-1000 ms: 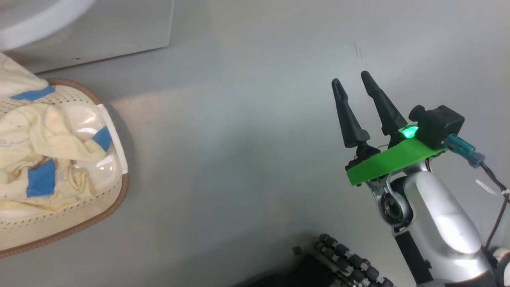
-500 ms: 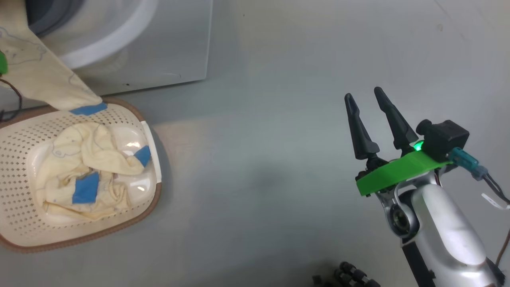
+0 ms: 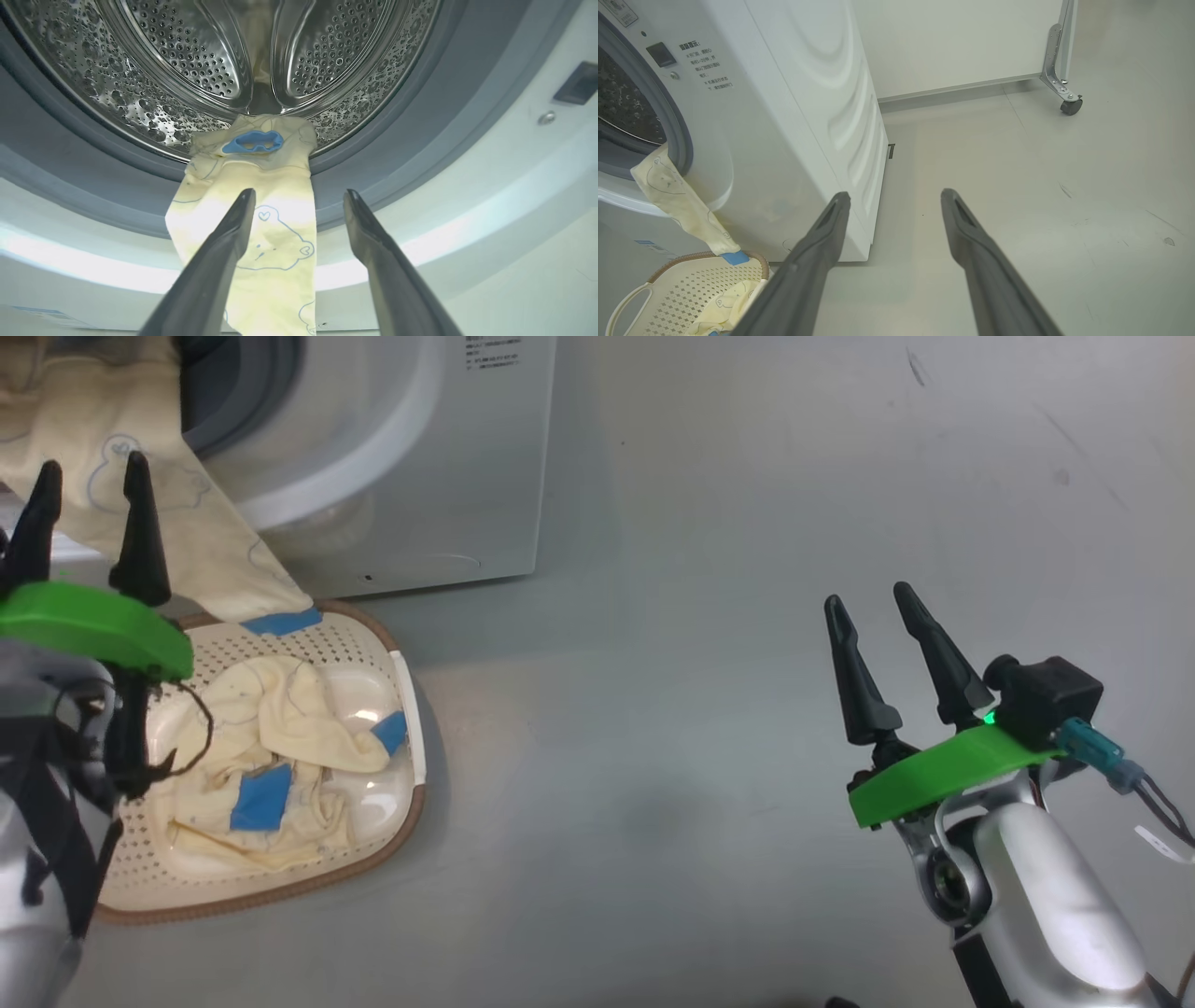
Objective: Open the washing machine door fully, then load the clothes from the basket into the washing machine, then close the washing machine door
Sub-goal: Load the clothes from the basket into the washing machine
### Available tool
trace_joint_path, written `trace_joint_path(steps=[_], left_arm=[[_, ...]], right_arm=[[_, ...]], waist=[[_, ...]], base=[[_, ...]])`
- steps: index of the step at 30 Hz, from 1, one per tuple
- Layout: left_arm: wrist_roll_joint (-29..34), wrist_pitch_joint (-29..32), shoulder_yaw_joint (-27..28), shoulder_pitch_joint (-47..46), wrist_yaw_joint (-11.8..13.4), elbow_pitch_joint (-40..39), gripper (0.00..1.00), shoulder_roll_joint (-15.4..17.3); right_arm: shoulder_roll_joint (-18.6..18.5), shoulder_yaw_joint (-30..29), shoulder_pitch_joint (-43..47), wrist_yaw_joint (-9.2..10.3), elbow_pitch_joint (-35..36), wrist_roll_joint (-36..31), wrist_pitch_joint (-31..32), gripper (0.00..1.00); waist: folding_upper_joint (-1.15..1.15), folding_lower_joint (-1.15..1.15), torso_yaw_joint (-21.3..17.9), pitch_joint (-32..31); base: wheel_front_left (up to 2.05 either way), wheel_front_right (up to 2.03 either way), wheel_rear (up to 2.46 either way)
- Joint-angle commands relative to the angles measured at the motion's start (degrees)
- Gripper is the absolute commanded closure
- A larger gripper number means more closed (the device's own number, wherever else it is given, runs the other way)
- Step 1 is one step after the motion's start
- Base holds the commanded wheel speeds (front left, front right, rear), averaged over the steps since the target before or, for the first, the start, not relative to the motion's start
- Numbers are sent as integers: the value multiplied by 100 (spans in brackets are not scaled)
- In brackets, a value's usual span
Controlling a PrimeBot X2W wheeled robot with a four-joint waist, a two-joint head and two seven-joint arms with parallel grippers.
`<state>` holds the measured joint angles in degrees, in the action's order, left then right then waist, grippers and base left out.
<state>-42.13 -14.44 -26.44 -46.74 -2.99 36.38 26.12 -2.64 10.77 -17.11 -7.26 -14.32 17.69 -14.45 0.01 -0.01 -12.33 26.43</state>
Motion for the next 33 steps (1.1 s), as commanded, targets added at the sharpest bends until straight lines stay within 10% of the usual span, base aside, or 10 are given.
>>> trace_joint_path(steps=[1, 17, 33], left_arm=[[168, -54, 382, 185, 168, -416, 0, 191], [1339, -55, 1387, 2158, 814, -2041, 0, -835], [2563, -55, 2121, 2782, 227, -1911, 0, -1842]], right_arm=[[-24, 68, 83, -23, 148, -71, -55, 0], [-24, 58, 237, -23, 110, -165, -55, 0], [-24, 156, 279, -23, 37, -123, -55, 0]], waist=[[-1, 1, 34, -59], [-1, 1, 160, -387], [-1, 1, 199, -509]], base=[[0, 0, 0], [0, 0, 0], [0, 0, 0]])
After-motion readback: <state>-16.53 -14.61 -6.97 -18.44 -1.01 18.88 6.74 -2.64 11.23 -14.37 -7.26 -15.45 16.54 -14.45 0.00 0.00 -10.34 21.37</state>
